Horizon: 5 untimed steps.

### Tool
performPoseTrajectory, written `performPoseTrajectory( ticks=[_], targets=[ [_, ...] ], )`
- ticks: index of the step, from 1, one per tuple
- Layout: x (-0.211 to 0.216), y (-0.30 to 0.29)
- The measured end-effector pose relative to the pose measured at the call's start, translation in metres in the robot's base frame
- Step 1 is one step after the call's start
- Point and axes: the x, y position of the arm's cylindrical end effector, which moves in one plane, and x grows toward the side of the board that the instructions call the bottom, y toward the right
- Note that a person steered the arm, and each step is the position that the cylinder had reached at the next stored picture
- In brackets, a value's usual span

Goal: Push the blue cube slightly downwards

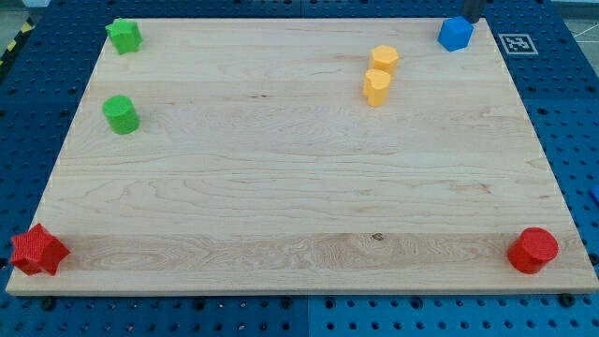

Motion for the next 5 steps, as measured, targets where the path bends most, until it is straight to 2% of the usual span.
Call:
performPoseTrajectory(
  ticks=[2, 3, 4, 5],
  targets=[
    [0.005, -0.014],
    [0.047, -0.049],
    [0.109, -0.086],
    [0.128, -0.095]
  ],
)
